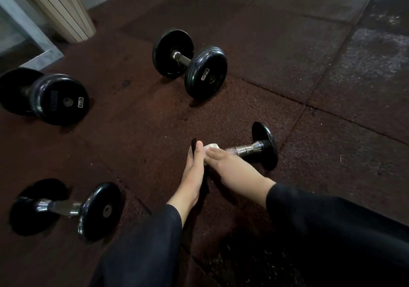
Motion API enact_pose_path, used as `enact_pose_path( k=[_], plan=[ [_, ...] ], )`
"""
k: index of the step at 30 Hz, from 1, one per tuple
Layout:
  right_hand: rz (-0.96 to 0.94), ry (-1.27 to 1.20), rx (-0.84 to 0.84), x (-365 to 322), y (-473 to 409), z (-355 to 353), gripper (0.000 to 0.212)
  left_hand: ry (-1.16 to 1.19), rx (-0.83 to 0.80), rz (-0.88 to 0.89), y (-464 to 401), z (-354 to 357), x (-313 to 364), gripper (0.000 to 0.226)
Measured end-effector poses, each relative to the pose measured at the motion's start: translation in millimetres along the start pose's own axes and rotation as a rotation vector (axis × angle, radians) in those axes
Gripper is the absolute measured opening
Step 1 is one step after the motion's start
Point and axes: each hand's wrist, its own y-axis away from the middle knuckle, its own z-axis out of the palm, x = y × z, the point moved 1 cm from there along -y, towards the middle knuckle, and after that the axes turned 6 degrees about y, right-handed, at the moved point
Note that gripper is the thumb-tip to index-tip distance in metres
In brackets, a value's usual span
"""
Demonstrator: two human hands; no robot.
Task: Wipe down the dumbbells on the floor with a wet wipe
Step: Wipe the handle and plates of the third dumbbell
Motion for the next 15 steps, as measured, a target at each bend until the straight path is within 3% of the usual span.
enact_pose_path(
  k=[4,5,9,11,15],
  plan=[
    [0.036,0.144,0.055,-1,15,29,0.048,0.005,0.011,0.002,5,2,7,0.067],
    [0.041,0.152,0.112,-4,14,30,0.051,-0.003,0.009,0.004,5,2,7,0.072],
    [0.070,0.050,0.047,-14,3,14,0.055,-0.014,0.019,0.010,-2,0,4,0.102],
    [0.048,0.093,0.152,-9,4,19,0.052,-0.006,0.008,0.000,-2,0,3,0.101],
    [0.095,0.069,0.192,-6,1,17,0.045,0.012,-0.023,0.021,-3,-1,1,0.088]
  ],
)
